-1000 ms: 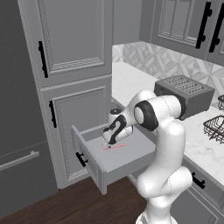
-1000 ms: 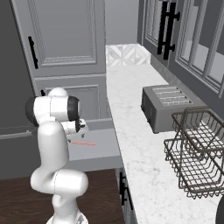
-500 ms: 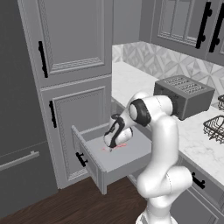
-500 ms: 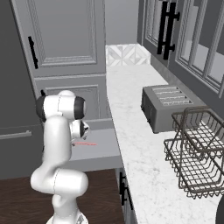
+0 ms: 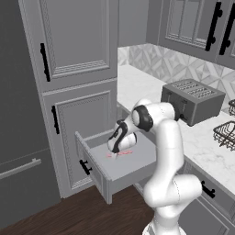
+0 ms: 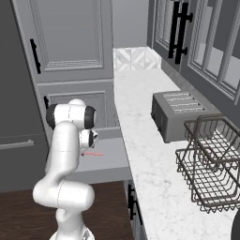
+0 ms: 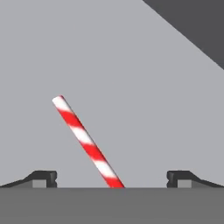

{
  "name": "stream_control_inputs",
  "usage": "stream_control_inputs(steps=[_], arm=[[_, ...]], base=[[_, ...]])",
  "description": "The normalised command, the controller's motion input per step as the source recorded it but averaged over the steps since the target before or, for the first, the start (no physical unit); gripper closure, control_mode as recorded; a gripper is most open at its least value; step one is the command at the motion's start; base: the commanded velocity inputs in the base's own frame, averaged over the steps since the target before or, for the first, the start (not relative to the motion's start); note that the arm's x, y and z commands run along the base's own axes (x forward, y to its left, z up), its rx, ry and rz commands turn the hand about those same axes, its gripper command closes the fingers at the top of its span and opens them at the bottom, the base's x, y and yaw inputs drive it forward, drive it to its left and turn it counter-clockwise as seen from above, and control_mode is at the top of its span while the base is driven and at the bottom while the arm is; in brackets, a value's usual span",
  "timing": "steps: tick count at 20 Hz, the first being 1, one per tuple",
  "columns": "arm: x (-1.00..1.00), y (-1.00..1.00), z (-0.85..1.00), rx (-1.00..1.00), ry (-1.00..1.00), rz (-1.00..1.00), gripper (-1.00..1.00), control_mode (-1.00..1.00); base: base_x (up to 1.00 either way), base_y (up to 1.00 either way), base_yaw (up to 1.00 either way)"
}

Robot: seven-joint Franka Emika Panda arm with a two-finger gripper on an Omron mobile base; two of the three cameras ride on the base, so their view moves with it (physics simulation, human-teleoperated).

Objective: Take a straw from the drawer in front and place it inside the glass cup on the dining counter.

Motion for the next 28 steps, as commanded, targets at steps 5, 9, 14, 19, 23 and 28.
stream_control_inputs(steps=[5,9,14,19,23,28], arm=[[0.17,0.00,-0.32,0.00,0.03,0.08,-1.00,-1.00],[0.11,0.00,-0.36,0.00,0.03,0.07,-1.00,-1.00],[0.01,0.00,-0.49,0.00,0.07,0.05,1.00,-1.00],[-0.01,0.00,-0.46,0.00,0.05,0.02,1.00,-1.00],[0.00,0.00,-0.40,0.00,0.02,0.00,1.00,-1.00],[-0.08,0.00,-0.21,0.00,0.00,0.00,1.00,-1.00]], base=[[0.00,0.00,0.00],[0.00,0.00,0.00],[0.00,0.00,0.00],[0.00,0.00,0.00],[0.00,0.00,0.00],[0.00,0.00,0.00]])
